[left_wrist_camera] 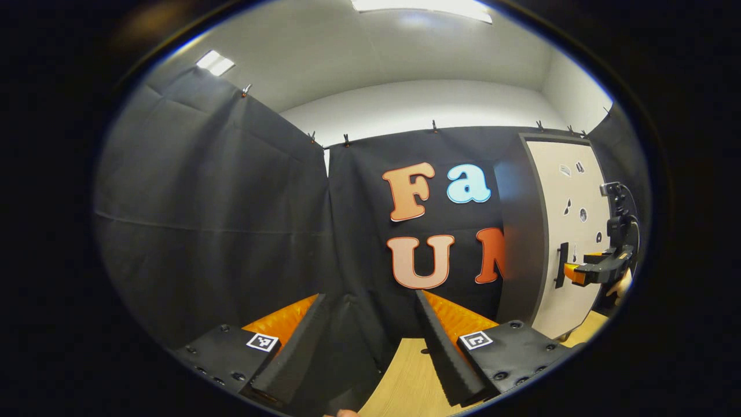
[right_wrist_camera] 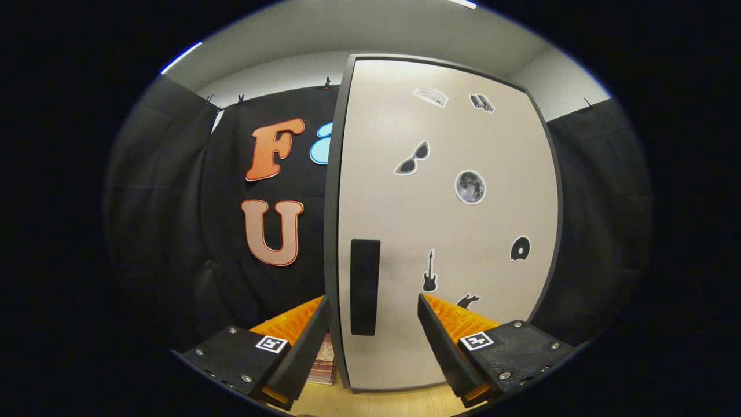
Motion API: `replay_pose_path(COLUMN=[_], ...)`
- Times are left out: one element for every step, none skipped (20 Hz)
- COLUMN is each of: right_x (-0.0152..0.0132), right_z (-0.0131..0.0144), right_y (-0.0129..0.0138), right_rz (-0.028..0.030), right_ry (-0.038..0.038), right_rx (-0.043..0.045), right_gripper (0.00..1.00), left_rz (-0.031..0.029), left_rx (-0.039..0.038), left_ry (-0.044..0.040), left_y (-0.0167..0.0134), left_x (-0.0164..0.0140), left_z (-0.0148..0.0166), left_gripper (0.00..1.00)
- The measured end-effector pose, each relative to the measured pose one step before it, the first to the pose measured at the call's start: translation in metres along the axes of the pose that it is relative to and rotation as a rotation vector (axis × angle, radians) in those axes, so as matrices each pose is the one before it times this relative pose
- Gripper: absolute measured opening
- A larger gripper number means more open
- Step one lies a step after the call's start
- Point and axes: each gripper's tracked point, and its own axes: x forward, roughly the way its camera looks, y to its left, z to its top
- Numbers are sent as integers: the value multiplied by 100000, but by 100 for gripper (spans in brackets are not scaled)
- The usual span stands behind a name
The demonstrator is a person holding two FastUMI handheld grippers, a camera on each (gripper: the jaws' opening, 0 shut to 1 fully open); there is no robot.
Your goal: Open the cabinet door with the right hand, grasp the bottle in the cabinet with the left hand and place it on the coaster, then close the cabinet door with the right hand.
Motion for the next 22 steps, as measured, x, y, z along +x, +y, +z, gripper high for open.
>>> replay_pose_path(right_x=[853, 773, 664, 564, 558, 373, 324, 396, 228, 184, 190, 79, -37, -124, -54, -155, -52, -101, -134, -217, -184, -262], right_z=[-384, -352, -343, -198, -176, -132, -18, -92, -48, -58, 0, 54, -18, -33, 9, 9, 65, 5, -7, -35, -7, 51], right_y=[87, 157, 83, 69, 129, 132, 130, 150, 119, 67, -63, -255, 30, -22, 20, -7, 69, -25, -40, -42, -118, -227], right_rz=[-100, 47, -86, 89, 66, -299, 105, -22, 43, 125, -218, -1226, 505, 493, 343, -29, -37, 206, 604, 612, 141, -590], right_ry=[956, 899, 899, 906, 441, 104, -18, 50, 236, 292, 101, -290, 124, 150, 48, -269, -569, -535, -337, -2, -136, -335], right_rx=[753, 663, 633, 452, 191, 166, 133, 312, 595, 616, 641, 242, 979, 62, 57, 84, -372, -481, 196, 866, 589, -600], right_gripper=[92, 90, 94, 84, 82, 77, 76, 72, 70, 66, 63, 51, 44, 36, 35, 33, 31, 29, 29, 28, 29, 28], left_rz=[542, 575, 339, 237, 123, 183, 115, 156, 42, 181, 253, 251, 172, 106, 135, 162, 208, 152, -14, 72, 82, 149], left_rx=[730, 845, 628, 158, -60, -85, 9, 79, 109, 86, 158, 118, 25, -7, 15, 47, 28, -88, -87, -37, 10, 2], left_ry=[-91, -26, 16, -59, 263, 428, 399, 349, 250, 179, 119, 115, 28, 16, 92, 129, 168, 72, -23, -273, -335, -340], left_y=[198, 227, 134, 107, -9, 24, -14, 96, -3, 66, 92, 77, 66, 69, 23, 1, 19, 50, -77, -17, -71, 36], left_x=[221, 156, 160, 175, 199, 60, 194, 107, 26, 146, 54, -20, -29, -4, -9, 0, -9, 126, 60, 55, -12, -74], left_z=[-51, -102, -63, -99, -155, -244, -207, -146, -148, -118, -11, -109, -9, 6, 19, -110, -100, -49, 49, 76, 114, 39], left_gripper=[98, 98, 98, 98, 98, 98, 98, 98, 98, 98, 98, 98, 98, 96, 98, 98, 98, 98, 98, 98, 98, 99])
